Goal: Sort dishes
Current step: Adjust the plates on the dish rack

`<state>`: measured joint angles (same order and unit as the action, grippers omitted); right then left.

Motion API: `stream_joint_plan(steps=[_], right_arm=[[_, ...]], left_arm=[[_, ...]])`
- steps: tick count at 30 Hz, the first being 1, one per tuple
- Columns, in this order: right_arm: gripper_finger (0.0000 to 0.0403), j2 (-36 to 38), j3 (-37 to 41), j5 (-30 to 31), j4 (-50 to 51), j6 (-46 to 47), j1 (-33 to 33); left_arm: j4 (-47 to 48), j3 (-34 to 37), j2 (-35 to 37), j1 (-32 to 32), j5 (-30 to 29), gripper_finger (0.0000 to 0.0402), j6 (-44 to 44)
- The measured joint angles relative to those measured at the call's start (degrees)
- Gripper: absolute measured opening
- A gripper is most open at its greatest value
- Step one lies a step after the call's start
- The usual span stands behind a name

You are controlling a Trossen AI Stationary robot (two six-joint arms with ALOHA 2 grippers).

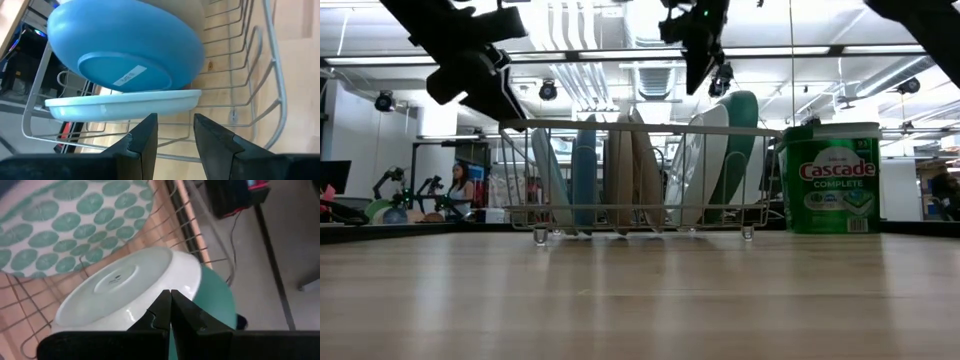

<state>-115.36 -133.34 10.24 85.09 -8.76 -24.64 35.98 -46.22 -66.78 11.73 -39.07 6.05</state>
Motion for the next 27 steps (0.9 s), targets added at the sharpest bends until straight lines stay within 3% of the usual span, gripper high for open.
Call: stream_joint_plan(steps=[6,9,16,21,27], right_arm=[[0.0000,4.91,1.27,1.97,-1.65,0.92,0.37],[0.0000,8.90,5.49,1.99,-5.05,0.86,1.42],[0.0000,23.41,29.05,1.92,-19.17,0.74,4.75],[0.0000,32.56,45.66,1.98,-27.66,3.52,5.31],[0.0000,37.76,55.55,5.92,-34.78,6.14,5.29]], left_arm=[[-0.17,-1.47,0.02,0.15,0.99,0.0116,-0.60],[-0.39,-2.26,0.04,0.22,0.97,0.0116,-0.62],[-1.19,-3.28,0.04,0.33,1.38,0.0116,-0.64],[-4.52,-4.64,0.02,0.33,5.08,0.0116,-2.80],[-11.41,-6.88,-2.29,0.33,7.28,0.0116,-8.20]])
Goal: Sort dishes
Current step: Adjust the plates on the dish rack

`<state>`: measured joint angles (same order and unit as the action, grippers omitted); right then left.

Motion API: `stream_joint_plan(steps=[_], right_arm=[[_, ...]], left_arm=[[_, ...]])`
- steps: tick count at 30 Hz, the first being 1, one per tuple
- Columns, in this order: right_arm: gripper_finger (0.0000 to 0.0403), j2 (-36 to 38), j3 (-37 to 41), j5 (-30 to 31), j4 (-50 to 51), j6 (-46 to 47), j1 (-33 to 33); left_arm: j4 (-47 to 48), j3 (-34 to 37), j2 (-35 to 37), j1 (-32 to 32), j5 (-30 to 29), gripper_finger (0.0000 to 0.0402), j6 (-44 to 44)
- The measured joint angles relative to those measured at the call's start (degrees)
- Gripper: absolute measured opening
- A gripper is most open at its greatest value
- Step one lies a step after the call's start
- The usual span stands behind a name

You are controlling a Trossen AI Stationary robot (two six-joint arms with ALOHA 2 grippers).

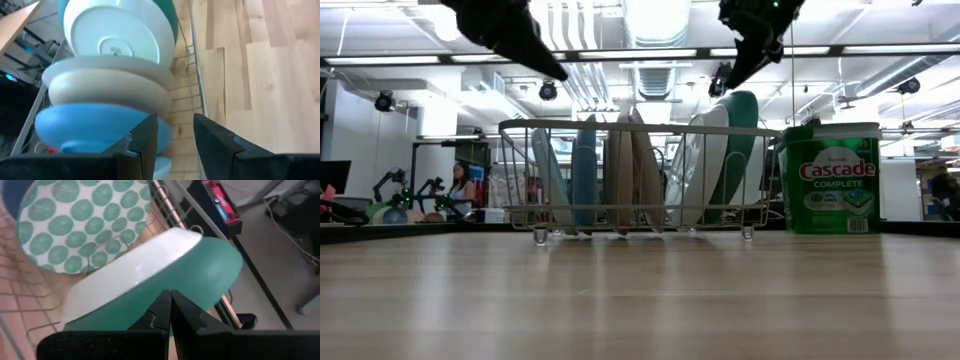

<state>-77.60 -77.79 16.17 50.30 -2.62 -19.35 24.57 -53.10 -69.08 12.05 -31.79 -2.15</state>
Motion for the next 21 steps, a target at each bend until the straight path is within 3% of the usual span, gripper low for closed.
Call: stream_joint_plan(steps=[3,12,21], right_arm=[[0.0000,0.61,1.62,2.39,-0.99,3.35,-0.01],[0.0000,0.76,2.08,1.82,-2.71,11.20,0.00],[0.0017,0.74,0.42,1.77,-3.46,17.11,1.02]], left_arm=[[-0.87,-1.63,-2.40,0.00,0.00,0.0116,-1.74],[1.47,-5.11,-10.42,-0.07,-0.06,0.0116,-6.79],[7.84,-4.90,-8.79,-0.11,-4.30,0.0116,-1.33]])
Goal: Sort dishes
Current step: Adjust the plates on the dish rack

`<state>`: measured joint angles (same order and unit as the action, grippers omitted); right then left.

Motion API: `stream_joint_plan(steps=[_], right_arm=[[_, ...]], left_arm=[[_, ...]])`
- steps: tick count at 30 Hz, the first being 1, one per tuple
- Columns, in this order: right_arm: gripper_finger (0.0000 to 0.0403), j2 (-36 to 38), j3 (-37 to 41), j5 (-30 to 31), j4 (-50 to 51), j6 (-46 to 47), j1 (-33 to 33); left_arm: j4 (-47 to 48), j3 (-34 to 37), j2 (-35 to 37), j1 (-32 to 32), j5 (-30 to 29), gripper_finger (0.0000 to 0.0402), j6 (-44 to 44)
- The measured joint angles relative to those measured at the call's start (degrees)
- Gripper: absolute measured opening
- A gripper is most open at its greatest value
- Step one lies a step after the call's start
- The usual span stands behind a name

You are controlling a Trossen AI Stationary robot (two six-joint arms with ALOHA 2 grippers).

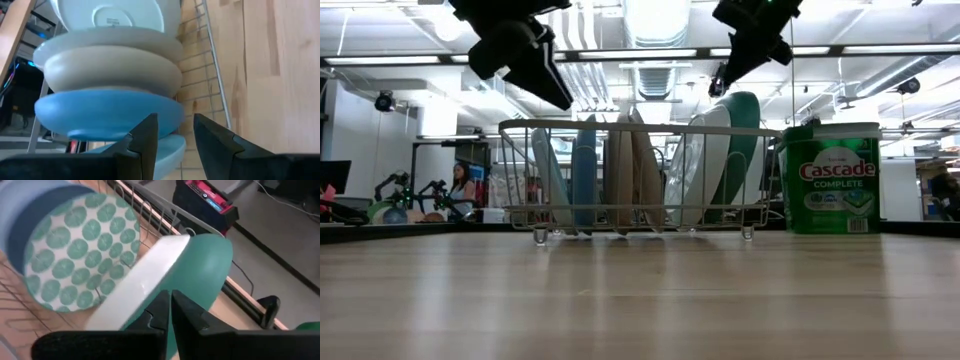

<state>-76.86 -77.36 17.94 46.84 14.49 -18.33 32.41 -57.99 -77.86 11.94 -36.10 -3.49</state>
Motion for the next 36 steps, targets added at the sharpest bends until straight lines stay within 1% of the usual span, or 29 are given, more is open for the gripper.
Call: stream_joint_plan(steps=[4,10,17,23,27,29,36], right_arm=[[0.0047,-0.32,-0.07,-0.02,-1.52,4.32,1.92],[0.0107,-3.33,-0.04,0.08,-2.79,9.74,6.48],[0.0172,-7.43,-0.04,0.74,-2.23,14.64,6.96],[0.0217,-7.66,-0.04,1.72,-2.11,17.49,6.96],[0.0238,-6.41,-0.04,1.91,-0.33,19.41,6.96],[0.0245,-6.14,-0.04,3.32,0.98,20.26,6.98],[0.0247,-6.73,-0.07,4.37,1.72,20.68,6.98]], left_arm=[[0.83,0.45,0.16,0.00,0.02,0.0116,0.13],[2.15,0.93,0.25,0.00,-0.02,0.0116,0.68],[2.12,1.16,0.24,-0.02,-0.40,0.0116,1.55],[2.14,1.45,0.25,-0.02,-0.40,0.0116,1.63],[2.08,2.28,0.26,-0.07,-0.42,0.0116,1.59],[2.08,2.76,0.26,-0.07,-0.43,0.0116,1.55],[1.53,3.19,0.25,-0.66,-0.87,0.0116,1.49]])
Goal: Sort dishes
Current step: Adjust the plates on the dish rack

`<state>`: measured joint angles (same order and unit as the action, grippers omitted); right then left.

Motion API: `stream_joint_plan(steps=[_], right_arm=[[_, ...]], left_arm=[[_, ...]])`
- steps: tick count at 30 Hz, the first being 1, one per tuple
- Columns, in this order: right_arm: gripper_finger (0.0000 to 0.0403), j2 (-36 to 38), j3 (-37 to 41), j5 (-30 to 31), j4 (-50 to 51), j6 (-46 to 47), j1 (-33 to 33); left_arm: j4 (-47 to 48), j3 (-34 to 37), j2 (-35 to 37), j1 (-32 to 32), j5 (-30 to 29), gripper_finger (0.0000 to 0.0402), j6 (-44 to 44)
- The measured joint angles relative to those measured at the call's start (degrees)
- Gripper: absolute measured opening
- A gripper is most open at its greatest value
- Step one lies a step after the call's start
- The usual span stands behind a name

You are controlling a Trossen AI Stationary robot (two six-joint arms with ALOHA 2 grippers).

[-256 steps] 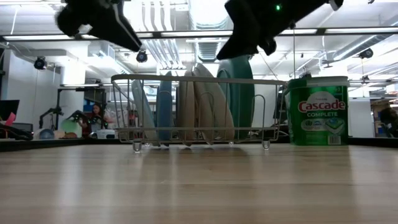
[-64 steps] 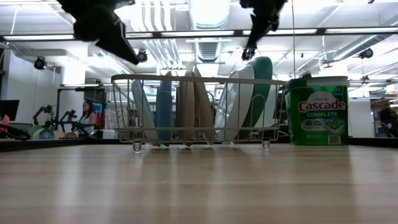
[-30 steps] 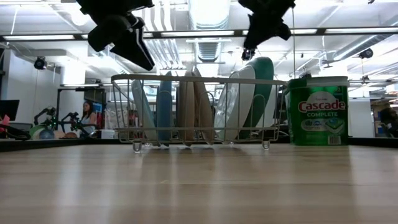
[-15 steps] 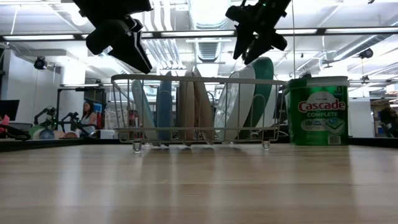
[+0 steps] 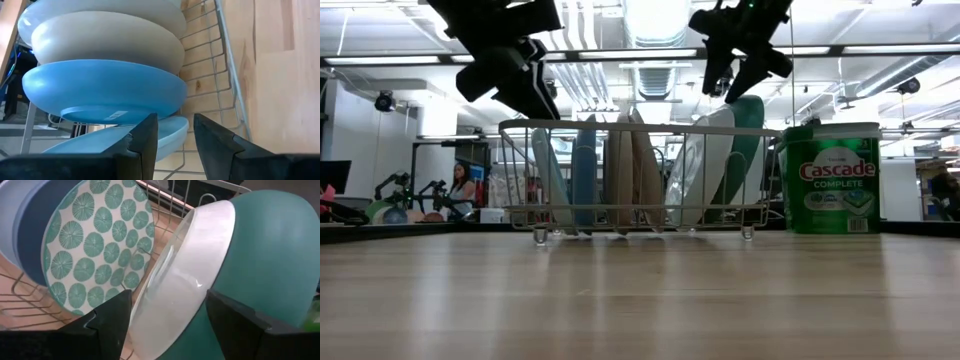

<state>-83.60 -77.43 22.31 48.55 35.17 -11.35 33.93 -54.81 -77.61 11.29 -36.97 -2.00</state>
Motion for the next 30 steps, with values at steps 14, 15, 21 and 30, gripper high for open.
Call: stream_joint_plan(steps=[14,15,21,30], right_arm=[[0.0246,-3.25,-0.12,1.04,-2.11,0.48,0.70],[0.0245,-2.75,-0.14,1.21,-1.99,0.61,1.03],[0.0236,-1.28,-1.54,5.22,-1.13,1.62,3.90],[0.0251,-2.84,-1.77,6.16,1.19,2.46,2.14]], left_arm=[[-0.29,0.20,0.01,-0.44,0.01,0.0116,0.00],[-0.22,0.22,0.01,-0.44,0.02,0.0116,0.00],[-0.23,0.25,0.01,-0.52,0.03,0.0116,0.00],[-0.32,1.06,0.01,-0.81,0.04,0.0116,-0.02]])
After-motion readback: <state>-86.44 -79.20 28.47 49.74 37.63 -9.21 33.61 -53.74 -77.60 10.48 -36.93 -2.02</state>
